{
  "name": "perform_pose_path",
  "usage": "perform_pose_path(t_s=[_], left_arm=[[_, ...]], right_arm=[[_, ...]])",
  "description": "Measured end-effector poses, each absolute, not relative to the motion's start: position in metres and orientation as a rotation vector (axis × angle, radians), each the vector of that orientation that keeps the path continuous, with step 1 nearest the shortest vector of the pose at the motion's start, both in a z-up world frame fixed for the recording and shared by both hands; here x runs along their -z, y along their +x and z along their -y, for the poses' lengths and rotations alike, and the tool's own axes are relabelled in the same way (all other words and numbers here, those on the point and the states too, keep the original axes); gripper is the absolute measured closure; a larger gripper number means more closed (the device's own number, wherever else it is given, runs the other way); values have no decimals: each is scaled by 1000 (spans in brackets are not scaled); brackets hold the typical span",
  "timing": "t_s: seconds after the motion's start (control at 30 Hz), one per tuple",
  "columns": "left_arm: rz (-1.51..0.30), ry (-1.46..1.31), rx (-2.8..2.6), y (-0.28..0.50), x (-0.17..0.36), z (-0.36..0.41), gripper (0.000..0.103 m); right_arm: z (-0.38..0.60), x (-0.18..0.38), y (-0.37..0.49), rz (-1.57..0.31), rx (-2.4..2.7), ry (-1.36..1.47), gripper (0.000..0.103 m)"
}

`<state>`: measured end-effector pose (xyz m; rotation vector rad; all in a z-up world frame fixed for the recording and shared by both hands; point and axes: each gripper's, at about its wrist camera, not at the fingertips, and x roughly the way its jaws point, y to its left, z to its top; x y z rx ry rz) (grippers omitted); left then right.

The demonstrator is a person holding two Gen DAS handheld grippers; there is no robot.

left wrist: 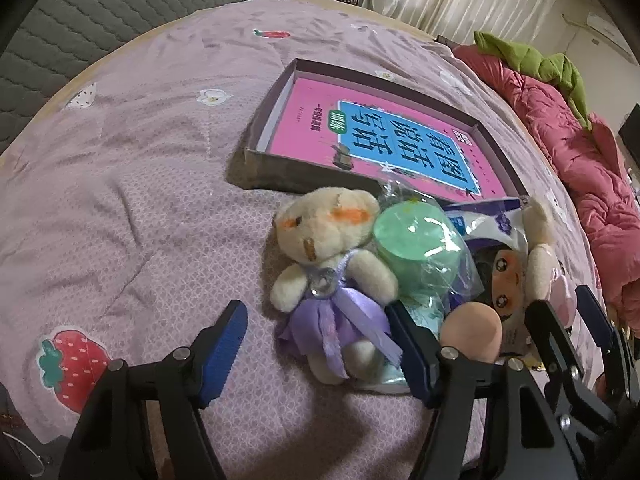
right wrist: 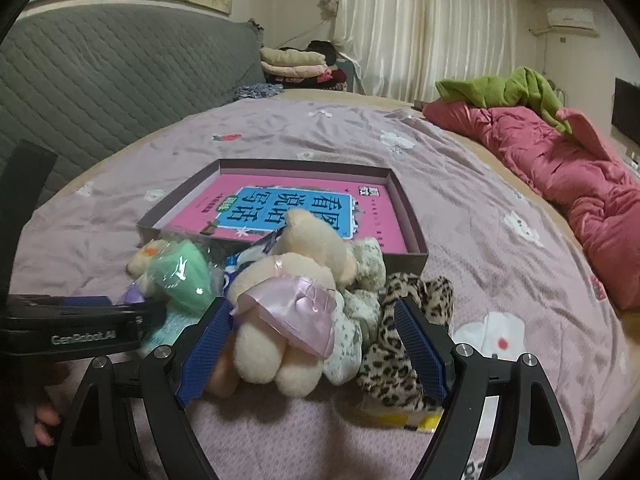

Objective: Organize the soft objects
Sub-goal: 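Grasp the purple-dressed teddy bear with left tool while right grasps the pink-dressed bear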

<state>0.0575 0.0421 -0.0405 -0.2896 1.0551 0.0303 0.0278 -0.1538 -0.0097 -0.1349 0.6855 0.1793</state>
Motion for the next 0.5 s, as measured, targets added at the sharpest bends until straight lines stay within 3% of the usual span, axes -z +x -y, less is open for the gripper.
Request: perform_pose_path(t_s=[0.13,0.37,0.5], left_arm=[[-1059,-292,-29,60,43,-44,39],[-1064,-291,-7,68,45,-41,52],[-1062,-317,11,69,47,-46,62]], right_arm=[[149,13,33,-676,-184,-174,22],[142,14,33,-652,-217,-223,54],[142,12,31,-636,-225,-229,60]])
